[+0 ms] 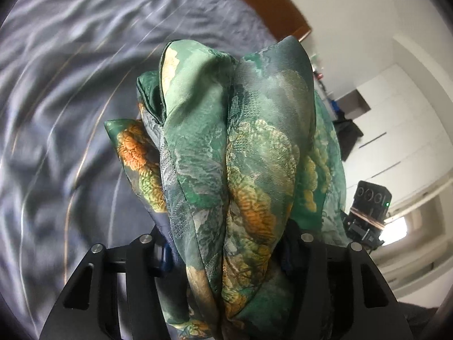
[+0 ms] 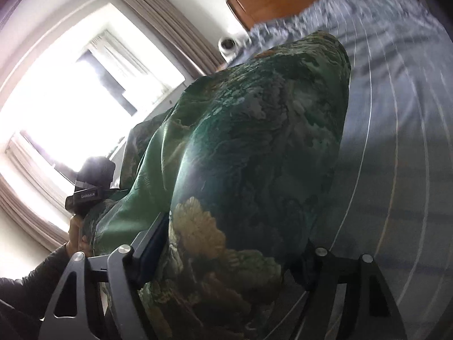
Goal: Fold large clothes
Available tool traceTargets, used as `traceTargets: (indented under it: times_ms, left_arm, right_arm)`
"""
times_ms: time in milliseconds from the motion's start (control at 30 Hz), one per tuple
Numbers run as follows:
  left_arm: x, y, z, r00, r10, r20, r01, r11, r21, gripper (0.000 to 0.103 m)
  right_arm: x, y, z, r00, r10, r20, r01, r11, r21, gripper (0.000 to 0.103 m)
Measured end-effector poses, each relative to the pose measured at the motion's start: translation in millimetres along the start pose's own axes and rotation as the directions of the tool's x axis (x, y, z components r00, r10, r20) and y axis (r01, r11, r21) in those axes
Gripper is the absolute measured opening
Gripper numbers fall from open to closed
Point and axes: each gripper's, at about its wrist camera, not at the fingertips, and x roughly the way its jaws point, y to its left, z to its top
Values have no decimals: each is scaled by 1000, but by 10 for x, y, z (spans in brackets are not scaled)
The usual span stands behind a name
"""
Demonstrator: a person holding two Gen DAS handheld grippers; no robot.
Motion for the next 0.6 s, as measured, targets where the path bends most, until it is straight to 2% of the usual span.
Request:
traceTargets:
  times_ms: [200, 300, 367, 400, 433, 467, 500, 533, 600]
  left_arm:
    - [421, -116, 697, 999, 18, 27, -18, 1000, 15, 59]
    - [808, 54, 839, 998, 62, -16, -62, 998, -15, 68]
    - [1024, 280, 797, 990, 114, -82, -121, 990, -78, 82]
    - [1154, 402, 761, 985, 126, -115, -140, 983, -116, 89]
    - [1185, 463, 735, 989, 100, -111, -115, 982, -147, 97]
    - [1167, 461, 728, 992, 82, -100, -97, 983, -154, 97]
    - [1090, 406, 721, 995, 67, -75, -77, 987, -142, 96]
    - [998, 336, 711, 995, 77, -56, -83, 990, -114, 96]
    - [776, 166, 663, 990, 139, -12, -139, 989, -46, 96]
  right_arm:
    - [23, -398, 725, 999, 5, 54, -5, 1000, 0, 76]
    - [203, -779, 941, 999, 24, 33, -26, 998, 64, 76]
    - [368, -1048, 926, 1000, 26, 3, -26, 991, 131, 79]
    - [463, -1193, 882, 1000, 22, -21, -18, 985, 172, 84]
    - [618, -1394, 783, 997, 23, -71, -5, 970, 244, 91]
    - [679, -1522, 706, 996, 45, -81, -19, 955, 297, 93]
    - [674, -1613, 627, 995, 77, -55, -54, 940, 337, 95]
    - [587, -1649, 578, 995, 101, -4, -93, 929, 359, 95]
    - [394, -1608, 560, 997, 71, 42, -81, 932, 352, 95]
